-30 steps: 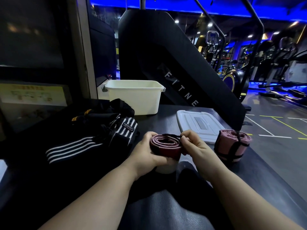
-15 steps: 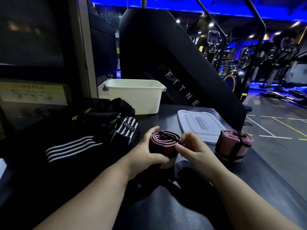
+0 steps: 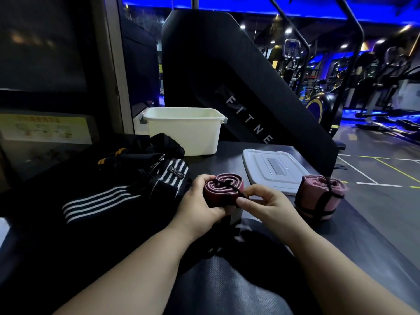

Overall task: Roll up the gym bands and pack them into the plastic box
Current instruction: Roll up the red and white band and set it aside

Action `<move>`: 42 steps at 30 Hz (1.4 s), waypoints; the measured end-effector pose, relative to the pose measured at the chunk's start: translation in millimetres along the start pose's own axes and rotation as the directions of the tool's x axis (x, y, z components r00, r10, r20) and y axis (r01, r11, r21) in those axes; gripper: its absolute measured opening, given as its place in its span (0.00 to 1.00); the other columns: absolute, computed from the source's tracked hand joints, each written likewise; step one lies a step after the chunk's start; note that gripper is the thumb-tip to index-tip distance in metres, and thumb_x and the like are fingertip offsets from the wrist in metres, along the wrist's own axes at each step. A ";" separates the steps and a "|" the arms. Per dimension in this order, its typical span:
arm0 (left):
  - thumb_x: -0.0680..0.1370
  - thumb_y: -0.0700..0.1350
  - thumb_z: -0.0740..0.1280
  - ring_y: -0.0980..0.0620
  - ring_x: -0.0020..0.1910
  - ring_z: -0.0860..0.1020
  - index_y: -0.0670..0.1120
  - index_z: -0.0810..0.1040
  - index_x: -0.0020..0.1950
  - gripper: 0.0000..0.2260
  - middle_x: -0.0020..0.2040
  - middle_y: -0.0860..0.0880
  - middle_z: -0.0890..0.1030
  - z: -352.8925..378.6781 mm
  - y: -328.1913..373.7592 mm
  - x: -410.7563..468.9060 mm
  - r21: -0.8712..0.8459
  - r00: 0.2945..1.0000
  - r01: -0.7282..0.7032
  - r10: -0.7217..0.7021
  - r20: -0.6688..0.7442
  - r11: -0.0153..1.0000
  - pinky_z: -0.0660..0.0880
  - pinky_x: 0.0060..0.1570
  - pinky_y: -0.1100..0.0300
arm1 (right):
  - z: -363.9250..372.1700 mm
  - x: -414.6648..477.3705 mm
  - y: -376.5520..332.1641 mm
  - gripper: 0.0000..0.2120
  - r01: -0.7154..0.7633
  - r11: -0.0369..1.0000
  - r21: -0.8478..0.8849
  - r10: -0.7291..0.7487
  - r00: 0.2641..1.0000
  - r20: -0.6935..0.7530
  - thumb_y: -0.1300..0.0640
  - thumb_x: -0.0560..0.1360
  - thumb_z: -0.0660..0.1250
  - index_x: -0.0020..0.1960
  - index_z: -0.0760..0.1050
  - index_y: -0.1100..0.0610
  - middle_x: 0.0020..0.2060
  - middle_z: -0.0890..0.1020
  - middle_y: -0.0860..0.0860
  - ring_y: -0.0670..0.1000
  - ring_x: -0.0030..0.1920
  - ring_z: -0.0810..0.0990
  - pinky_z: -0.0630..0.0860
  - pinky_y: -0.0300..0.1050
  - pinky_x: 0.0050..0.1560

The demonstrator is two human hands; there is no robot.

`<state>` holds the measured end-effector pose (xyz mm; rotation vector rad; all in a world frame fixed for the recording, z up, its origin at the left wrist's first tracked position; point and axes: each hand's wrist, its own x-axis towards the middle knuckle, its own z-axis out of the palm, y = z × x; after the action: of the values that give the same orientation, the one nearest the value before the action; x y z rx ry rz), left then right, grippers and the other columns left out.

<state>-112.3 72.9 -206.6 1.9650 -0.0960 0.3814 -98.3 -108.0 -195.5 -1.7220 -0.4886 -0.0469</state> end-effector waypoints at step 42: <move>0.62 0.53 0.78 0.58 0.63 0.72 0.65 0.73 0.55 0.26 0.63 0.56 0.71 -14.9 14.2 -7.9 -0.002 0.913 -0.233 0.219 0.345 0.972 0.70 0.67 0.54 | -22.6 -0.6 -2.5 0.38 -0.169 0.956 0.239 0.115 0.967 0.226 0.42 0.53 0.83 0.61 0.77 0.48 0.57 0.83 0.53 0.52 0.56 0.81 0.77 0.47 0.57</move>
<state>-126.5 79.6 -191.1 2.0485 -0.5497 0.1849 -94.4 -129.2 -188.4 -1.5084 -0.5001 0.2939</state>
